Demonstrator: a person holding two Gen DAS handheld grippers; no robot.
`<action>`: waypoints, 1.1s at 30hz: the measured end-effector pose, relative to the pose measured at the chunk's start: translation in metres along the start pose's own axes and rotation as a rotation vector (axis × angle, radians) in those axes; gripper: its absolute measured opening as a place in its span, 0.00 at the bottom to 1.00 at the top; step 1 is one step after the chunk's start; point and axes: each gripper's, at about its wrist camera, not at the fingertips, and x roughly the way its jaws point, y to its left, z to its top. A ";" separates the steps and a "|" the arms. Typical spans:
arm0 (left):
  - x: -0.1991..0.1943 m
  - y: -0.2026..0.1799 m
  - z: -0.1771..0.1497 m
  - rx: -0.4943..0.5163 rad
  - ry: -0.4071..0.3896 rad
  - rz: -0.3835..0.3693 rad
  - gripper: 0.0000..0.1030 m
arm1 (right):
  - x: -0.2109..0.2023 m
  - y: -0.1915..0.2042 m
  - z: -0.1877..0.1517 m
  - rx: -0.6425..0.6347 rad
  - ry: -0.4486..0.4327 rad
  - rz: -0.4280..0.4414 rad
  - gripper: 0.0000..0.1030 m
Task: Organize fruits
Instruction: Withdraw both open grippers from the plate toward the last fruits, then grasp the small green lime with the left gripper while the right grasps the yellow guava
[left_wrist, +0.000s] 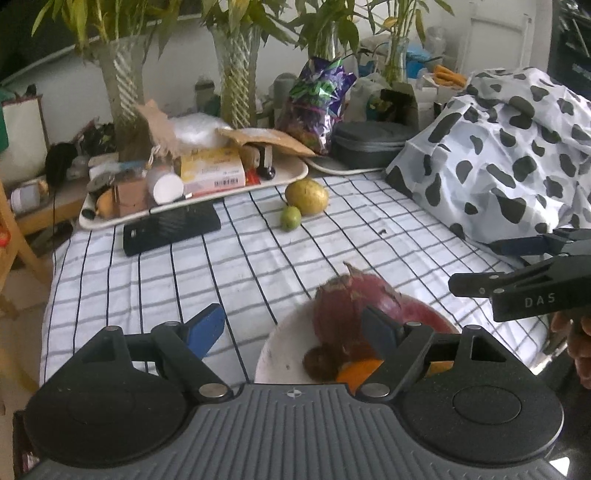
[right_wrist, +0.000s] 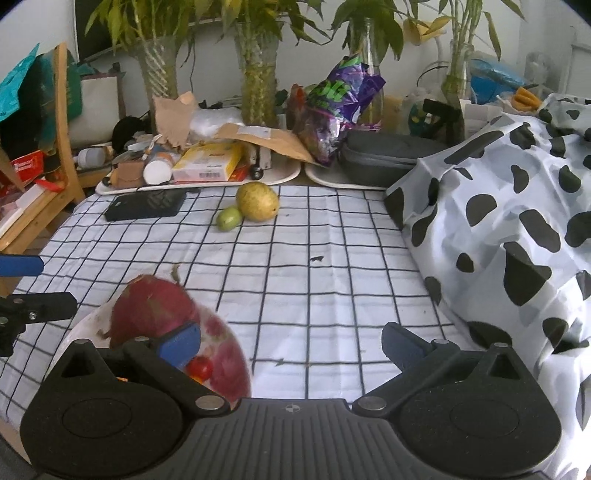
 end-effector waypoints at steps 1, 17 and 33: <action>0.002 0.000 0.002 0.006 -0.004 -0.003 0.79 | 0.002 -0.001 0.002 0.000 0.000 -0.002 1.00; 0.047 0.017 0.040 0.046 -0.035 -0.067 0.78 | 0.044 -0.013 0.034 -0.025 0.012 -0.036 1.00; 0.119 0.022 0.068 0.113 0.038 -0.122 0.56 | 0.094 -0.025 0.066 -0.022 0.043 -0.051 1.00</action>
